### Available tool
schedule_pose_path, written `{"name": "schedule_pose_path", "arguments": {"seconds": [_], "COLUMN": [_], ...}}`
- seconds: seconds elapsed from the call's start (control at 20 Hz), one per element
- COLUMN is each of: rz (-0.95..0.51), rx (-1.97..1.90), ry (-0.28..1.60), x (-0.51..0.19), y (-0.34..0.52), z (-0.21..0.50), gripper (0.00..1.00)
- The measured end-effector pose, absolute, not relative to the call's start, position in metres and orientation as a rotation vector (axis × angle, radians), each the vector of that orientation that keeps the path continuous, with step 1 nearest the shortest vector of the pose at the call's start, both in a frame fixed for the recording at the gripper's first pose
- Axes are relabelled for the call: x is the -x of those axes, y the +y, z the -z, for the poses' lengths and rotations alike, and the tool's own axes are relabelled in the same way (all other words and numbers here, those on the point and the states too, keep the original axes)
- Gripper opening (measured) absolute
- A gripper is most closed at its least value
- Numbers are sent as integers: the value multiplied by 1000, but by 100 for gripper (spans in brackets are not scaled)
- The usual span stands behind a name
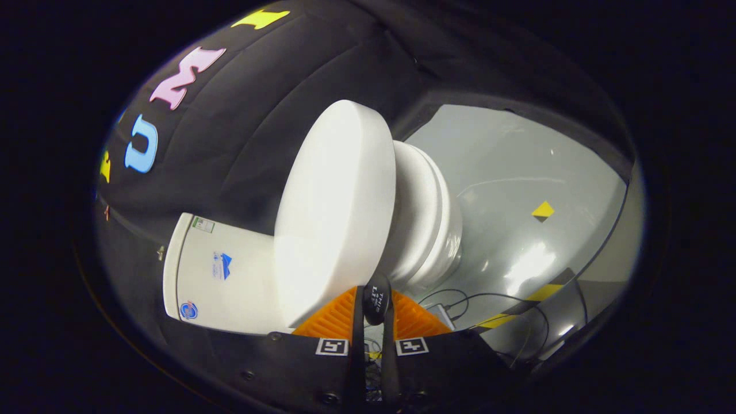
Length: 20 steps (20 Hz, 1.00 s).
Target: Open the toilet lid.
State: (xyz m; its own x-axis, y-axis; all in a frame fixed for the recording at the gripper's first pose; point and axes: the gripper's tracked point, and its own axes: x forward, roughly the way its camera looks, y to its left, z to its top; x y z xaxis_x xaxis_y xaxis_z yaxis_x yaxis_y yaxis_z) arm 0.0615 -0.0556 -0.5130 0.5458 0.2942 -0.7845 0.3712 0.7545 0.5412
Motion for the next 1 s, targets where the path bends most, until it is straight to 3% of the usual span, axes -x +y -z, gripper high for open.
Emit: {"name": "schedule_pose_path", "arguments": {"seconds": [0.5, 1.0], "rz": [58, 99], "rx": [-510, -377], "ry": [913, 806], "x": [-72, -76], "y": [-4, 42], "z": [411, 364], "gripper": [11, 10]}}
